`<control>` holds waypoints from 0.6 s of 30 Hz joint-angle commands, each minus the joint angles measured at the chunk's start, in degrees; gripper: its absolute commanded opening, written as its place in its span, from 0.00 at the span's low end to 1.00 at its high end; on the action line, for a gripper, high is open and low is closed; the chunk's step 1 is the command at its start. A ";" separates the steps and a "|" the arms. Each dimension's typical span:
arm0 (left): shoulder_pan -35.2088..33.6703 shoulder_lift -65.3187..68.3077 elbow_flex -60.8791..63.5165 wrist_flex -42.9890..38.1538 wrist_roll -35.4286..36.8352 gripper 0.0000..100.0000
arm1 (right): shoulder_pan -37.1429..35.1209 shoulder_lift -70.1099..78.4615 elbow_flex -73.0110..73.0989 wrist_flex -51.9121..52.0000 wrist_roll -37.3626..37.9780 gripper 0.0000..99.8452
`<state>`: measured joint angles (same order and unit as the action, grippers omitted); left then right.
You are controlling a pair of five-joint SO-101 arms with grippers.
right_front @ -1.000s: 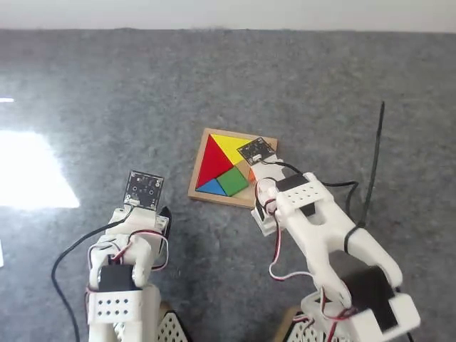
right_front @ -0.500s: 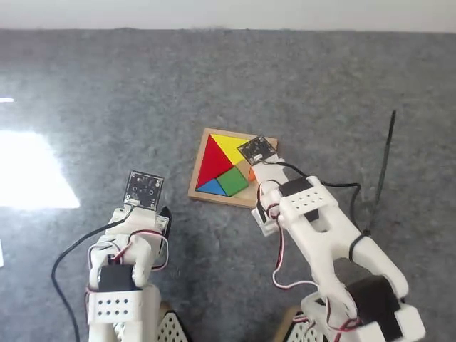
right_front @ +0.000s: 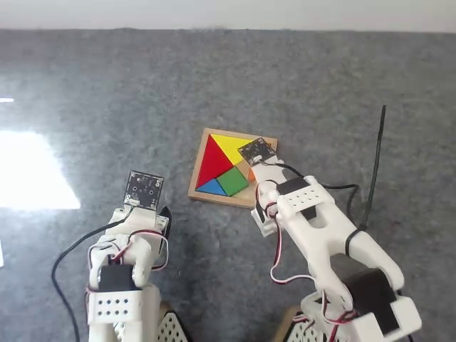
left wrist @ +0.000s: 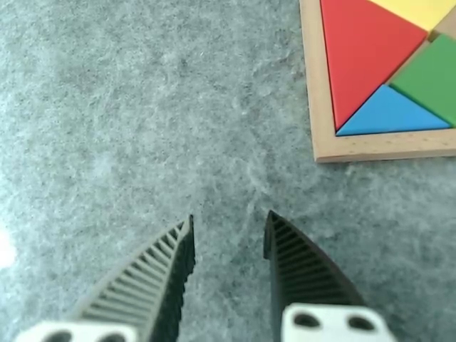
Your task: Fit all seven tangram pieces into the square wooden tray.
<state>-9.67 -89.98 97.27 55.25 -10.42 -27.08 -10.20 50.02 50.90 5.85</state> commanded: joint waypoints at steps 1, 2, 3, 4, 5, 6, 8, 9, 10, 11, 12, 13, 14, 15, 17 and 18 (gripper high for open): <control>-0.35 -0.88 -0.48 0.00 -0.70 0.15 | 0.40 -0.40 -3.34 -1.27 -5.19 0.23; -0.35 -0.88 -0.48 0.00 -0.70 0.15 | 0.31 -0.31 -3.43 -1.36 -5.89 0.23; -0.35 -0.88 -0.48 0.00 -0.70 0.15 | 0.22 -0.22 -3.43 -1.45 -6.33 0.23; -0.35 -0.88 -0.48 0.00 -0.70 0.15 | -0.40 -0.22 -3.43 -2.24 -6.24 0.23; -0.35 -0.88 -0.48 0.00 -0.70 0.15 | -0.92 0.13 -3.43 -2.77 -6.24 0.23; -0.35 -0.88 -0.48 0.00 -0.70 0.15 | -1.54 0.13 -3.34 -3.21 -6.68 0.23; -0.35 -0.88 -0.48 0.00 -0.70 0.15 | -2.51 0.13 -3.16 -3.82 -6.77 0.23; -0.35 -0.88 -0.48 0.00 -0.70 0.15 | -2.59 0.22 -3.16 -3.82 -6.77 0.23; -0.35 -0.88 -0.48 0.00 -0.70 0.15 | -2.59 0.22 -3.16 -3.82 -6.77 0.23; -0.35 -0.88 -0.48 0.00 -0.70 0.15 | -2.59 0.22 -3.16 -3.82 -6.77 0.23; -0.35 -0.88 -0.48 0.00 -0.70 0.15 | -2.59 0.22 -3.08 -3.74 -6.77 0.23; -0.35 -0.88 -0.48 0.00 -0.70 0.15 | -2.59 0.22 -3.08 -3.65 -6.77 0.23; -0.35 -0.88 -0.48 0.00 -0.70 0.15 | -2.59 0.22 -2.99 -3.65 -6.77 0.23; -0.35 -0.88 -0.48 0.00 -0.70 0.15 | -2.59 0.22 -2.99 -3.65 -6.77 0.23; -0.35 -0.88 -0.48 0.00 -0.70 0.15 | -2.59 0.22 -2.99 -3.56 -6.77 0.23; -0.35 -0.88 -0.48 0.00 -0.70 0.15 | -2.59 0.22 -2.99 -3.56 -6.77 0.23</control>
<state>-9.67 -89.98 97.27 55.25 -10.42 -29.54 -10.02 49.49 47.91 -0.31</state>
